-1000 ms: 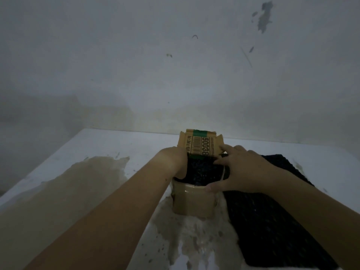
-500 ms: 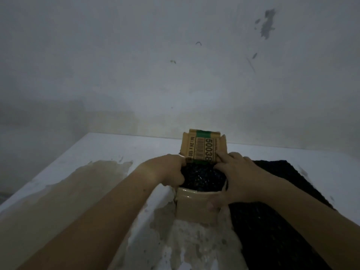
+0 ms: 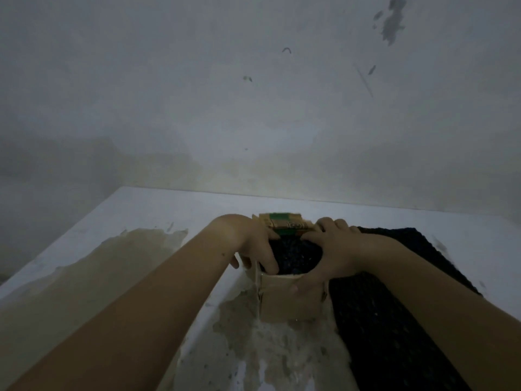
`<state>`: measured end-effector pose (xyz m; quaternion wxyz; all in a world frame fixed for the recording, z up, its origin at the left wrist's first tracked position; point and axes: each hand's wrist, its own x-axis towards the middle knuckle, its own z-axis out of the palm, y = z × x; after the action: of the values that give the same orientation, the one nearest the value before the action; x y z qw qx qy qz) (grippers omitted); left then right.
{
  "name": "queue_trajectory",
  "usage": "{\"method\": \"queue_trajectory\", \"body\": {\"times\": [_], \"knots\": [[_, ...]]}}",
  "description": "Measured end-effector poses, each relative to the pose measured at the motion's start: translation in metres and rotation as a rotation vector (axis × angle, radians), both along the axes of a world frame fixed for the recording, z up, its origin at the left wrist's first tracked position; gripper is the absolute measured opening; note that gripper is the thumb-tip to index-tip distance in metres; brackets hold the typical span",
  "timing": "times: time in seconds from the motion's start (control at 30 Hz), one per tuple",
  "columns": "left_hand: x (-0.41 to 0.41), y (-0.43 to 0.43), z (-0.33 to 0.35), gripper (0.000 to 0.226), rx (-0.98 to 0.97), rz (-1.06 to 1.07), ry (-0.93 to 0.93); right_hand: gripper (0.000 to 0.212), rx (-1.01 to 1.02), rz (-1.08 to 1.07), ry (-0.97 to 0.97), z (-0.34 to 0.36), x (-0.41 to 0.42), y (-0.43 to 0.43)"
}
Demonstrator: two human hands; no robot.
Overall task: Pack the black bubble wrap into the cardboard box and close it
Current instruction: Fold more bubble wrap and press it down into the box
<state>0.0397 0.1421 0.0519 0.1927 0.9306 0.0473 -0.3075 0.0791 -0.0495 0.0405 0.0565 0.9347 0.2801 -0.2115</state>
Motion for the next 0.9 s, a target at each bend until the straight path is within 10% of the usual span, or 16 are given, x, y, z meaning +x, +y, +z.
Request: {"method": "queue_trajectory", "body": {"times": [0.37,0.5,0.9], "knots": [[-0.007,0.014,-0.005,0.072,-0.098,-0.082,-0.159,0.116,0.182,0.126,-0.203,-0.019,-0.014,-0.024],[-0.018,0.023,-0.005,0.063,-0.279,0.016,-0.201,0.073,0.311,0.348,-0.442,-0.016,-0.024,-0.037],[-0.013,-0.009,-0.005,0.067,0.255,-0.128,-0.287,0.045,0.006,0.398,-0.448,-0.002,-0.035,-0.021]]}}
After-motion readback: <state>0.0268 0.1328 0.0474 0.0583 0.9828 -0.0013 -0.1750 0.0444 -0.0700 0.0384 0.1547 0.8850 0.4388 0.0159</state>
